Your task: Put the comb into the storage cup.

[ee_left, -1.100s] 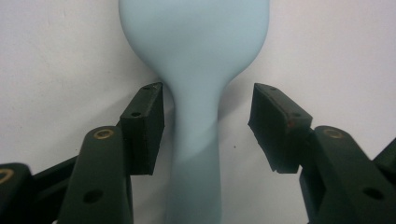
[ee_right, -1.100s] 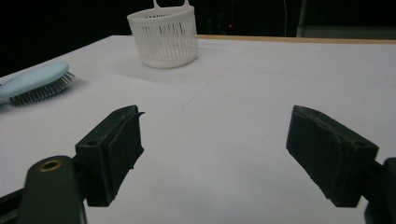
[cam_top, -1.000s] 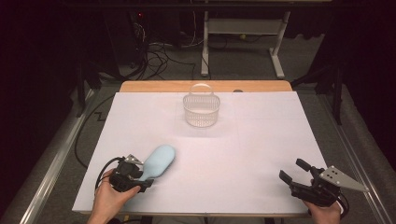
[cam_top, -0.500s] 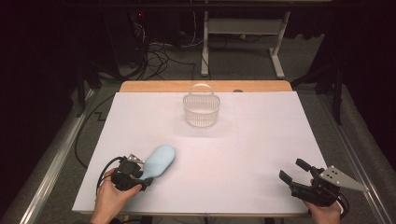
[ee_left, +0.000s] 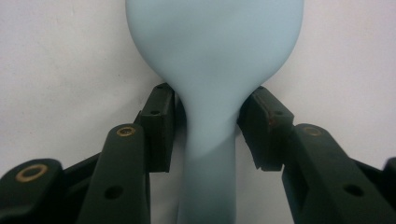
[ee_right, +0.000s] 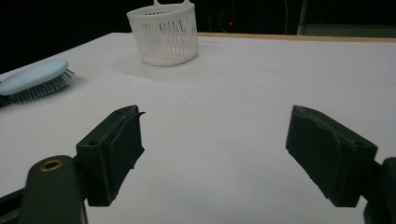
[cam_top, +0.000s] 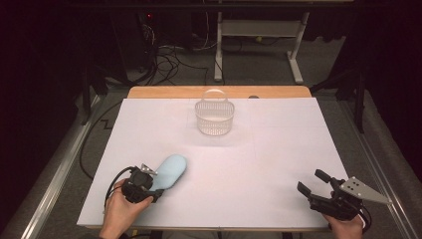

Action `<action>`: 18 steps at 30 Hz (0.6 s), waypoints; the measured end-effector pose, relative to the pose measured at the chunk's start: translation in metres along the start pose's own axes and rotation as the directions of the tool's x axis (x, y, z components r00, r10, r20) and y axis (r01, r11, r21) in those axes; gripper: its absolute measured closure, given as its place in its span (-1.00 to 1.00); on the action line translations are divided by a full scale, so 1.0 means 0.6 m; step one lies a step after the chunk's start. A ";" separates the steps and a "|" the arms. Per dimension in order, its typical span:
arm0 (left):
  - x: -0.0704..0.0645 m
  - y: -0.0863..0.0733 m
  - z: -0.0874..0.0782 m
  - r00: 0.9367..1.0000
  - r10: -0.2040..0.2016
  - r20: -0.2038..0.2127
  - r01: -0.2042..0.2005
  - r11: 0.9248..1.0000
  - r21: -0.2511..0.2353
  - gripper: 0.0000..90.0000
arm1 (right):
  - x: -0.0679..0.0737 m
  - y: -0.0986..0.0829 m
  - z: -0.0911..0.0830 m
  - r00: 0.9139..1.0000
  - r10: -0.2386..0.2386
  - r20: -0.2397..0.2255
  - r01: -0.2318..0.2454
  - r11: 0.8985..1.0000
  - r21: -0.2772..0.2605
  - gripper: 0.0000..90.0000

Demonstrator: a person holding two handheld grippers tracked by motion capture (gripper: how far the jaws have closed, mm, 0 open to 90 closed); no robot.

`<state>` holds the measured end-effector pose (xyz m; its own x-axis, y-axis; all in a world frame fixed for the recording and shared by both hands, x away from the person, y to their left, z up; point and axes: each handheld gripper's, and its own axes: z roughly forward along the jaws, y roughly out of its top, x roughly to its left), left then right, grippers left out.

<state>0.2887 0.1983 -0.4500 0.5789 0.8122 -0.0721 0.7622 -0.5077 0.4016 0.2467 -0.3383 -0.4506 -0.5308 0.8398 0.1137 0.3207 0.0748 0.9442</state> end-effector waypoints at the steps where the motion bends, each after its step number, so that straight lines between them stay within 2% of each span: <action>1: 0.000 0.000 0.000 1.000 0.000 0.000 0.000 1.000 0.000 0.28 | 0.000 0.000 0.000 1.000 0.000 0.000 0.000 1.000 0.000 -0.57; 14: -0.003 0.004 0.001 1.000 0.006 -0.022 -0.006 1.000 0.009 0.41 | 0.000 0.000 0.001 1.000 -0.007 -0.001 0.007 1.000 0.006 -0.57; 18: -0.002 0.003 0.002 1.000 0.005 -0.017 -0.005 1.000 -0.003 0.45 | 0.000 0.000 0.001 1.000 -0.009 0.002 0.009 1.000 0.008 -0.56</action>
<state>0.2894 0.1960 -0.4502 0.5773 0.8147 -0.0543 0.7587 -0.5107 0.4044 0.2470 -0.3379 -0.4509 -0.5321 0.8402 0.1048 0.3223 0.0866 0.9427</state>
